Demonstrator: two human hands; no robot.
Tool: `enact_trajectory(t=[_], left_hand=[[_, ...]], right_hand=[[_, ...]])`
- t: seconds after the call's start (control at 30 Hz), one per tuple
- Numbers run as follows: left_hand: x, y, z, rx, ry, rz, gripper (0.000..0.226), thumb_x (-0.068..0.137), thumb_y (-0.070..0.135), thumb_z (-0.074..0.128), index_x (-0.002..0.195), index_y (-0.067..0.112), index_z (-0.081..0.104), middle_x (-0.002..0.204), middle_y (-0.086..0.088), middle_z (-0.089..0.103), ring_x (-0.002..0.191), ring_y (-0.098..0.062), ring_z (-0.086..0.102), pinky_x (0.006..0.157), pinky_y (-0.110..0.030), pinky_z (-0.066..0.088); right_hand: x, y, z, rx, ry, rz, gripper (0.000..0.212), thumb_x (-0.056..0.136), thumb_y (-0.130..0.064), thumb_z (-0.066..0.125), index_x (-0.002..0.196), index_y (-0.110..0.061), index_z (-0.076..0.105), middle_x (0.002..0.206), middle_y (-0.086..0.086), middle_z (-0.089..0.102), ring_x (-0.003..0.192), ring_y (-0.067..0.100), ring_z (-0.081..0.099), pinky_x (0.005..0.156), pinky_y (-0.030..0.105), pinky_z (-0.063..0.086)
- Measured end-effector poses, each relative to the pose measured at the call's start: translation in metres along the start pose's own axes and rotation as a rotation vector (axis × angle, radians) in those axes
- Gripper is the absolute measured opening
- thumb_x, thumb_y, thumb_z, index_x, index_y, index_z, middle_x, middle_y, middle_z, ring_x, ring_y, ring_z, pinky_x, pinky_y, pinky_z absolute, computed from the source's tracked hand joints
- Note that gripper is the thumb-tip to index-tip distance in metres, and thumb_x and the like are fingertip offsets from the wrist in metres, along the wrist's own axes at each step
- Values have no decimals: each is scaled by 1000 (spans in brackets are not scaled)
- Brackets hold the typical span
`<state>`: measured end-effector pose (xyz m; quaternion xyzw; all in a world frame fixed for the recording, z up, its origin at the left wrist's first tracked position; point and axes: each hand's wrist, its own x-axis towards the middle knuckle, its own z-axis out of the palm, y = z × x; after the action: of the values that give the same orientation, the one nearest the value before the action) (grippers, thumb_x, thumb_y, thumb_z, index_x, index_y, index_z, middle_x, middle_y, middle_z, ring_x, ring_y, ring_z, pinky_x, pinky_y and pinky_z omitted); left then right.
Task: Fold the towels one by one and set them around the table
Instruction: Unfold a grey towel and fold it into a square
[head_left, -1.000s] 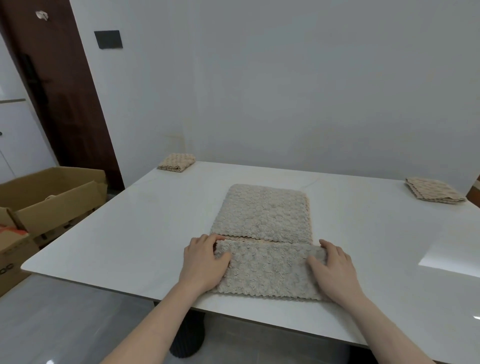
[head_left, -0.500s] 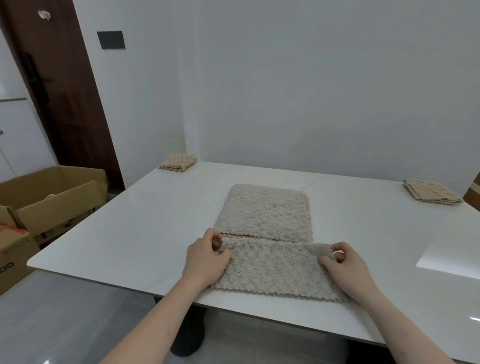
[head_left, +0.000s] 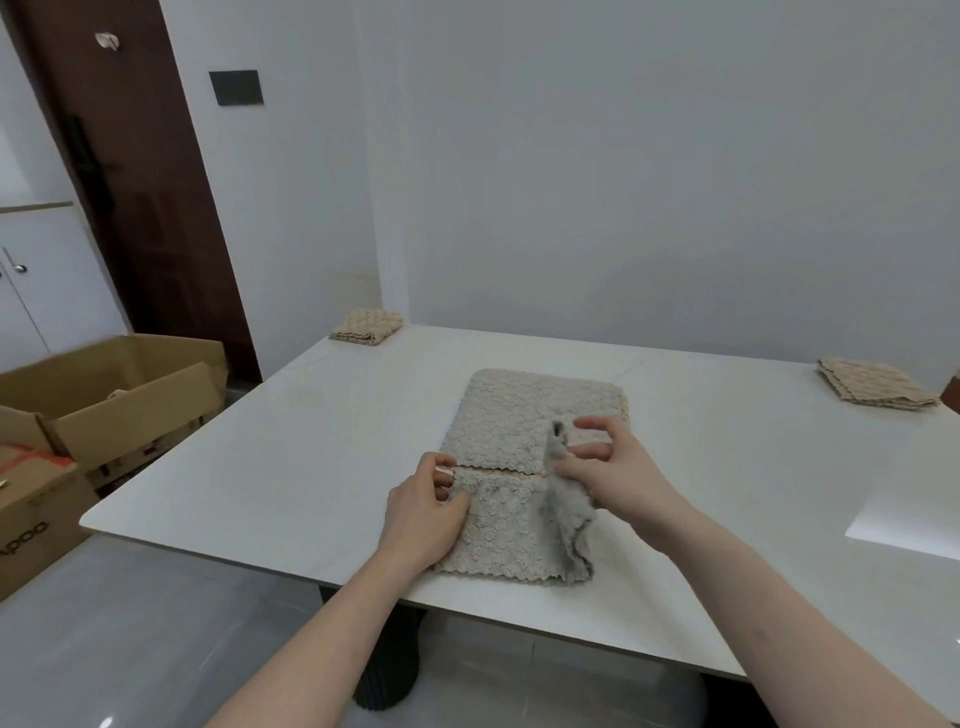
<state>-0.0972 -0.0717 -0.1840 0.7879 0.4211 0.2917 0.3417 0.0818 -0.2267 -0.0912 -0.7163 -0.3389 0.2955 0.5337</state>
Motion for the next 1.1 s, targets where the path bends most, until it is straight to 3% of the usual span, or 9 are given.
enact_trajectory(t=[0.2,0.4,0.53,0.67,0.77,0.83,0.93,1.03,1.1], left_hand=[[3,-1,-1,-76,-6,-19,26,93,26,56,117,35,55,106,13,70,94,-1,62,88,-33,49],[6,-5,-4,-208,-20,-58,22,91,33,50,108,39,61,91,12,72,91,-13,65,87,-41,53],[7,-3,-4,-211,-41,-49,19,95,42,55,110,37,64,98,13,70,100,-11,64,90,-34,49],[4,-4,-1,-122,-38,-18,31,87,41,72,116,39,61,102,17,67,95,-1,64,88,-26,50],[5,-7,1,-89,-30,-3,29,87,39,73,114,40,60,98,14,69,89,-3,66,88,-31,54],[5,-9,2,-88,-19,6,28,88,36,72,113,39,60,97,14,70,88,-2,67,89,-33,55],[6,-7,2,-90,17,16,33,88,34,73,117,36,58,103,16,68,89,-2,65,89,-32,55],[4,-4,2,-146,64,42,37,87,34,74,118,35,53,115,20,59,97,-1,60,88,-30,52],[1,-5,0,-153,181,110,31,83,26,76,104,34,55,110,19,54,101,-4,54,88,-31,48]], right_hand=[[-3,-1,41,-87,-77,-36,53,83,-21,76,128,-36,50,113,-7,70,95,11,71,71,27,55],[-10,8,62,33,-280,31,39,91,-13,72,126,-21,56,116,4,72,89,27,78,80,39,65],[-10,21,50,-61,-114,-189,24,92,-11,67,110,-27,68,107,-8,76,88,15,75,85,42,63],[-5,46,30,-420,81,-446,27,93,-21,66,115,-37,68,123,-25,66,117,-5,58,105,24,46],[-5,71,28,-561,-45,-456,42,99,-39,59,141,-36,56,154,-19,45,144,-1,35,122,30,27],[-7,86,35,-757,-163,-400,57,103,-56,40,157,-38,33,166,-21,20,154,3,14,128,36,13],[-9,93,41,-936,-200,-335,64,104,-61,23,162,-38,12,169,-23,1,157,9,-3,129,38,-2],[-10,90,42,-956,-194,-325,63,105,-59,23,163,-37,11,169,-22,2,158,11,-3,129,38,-4],[-9,91,42,-965,-193,-320,62,105,-57,25,162,-37,15,169,-22,7,158,12,-1,129,38,-3]])
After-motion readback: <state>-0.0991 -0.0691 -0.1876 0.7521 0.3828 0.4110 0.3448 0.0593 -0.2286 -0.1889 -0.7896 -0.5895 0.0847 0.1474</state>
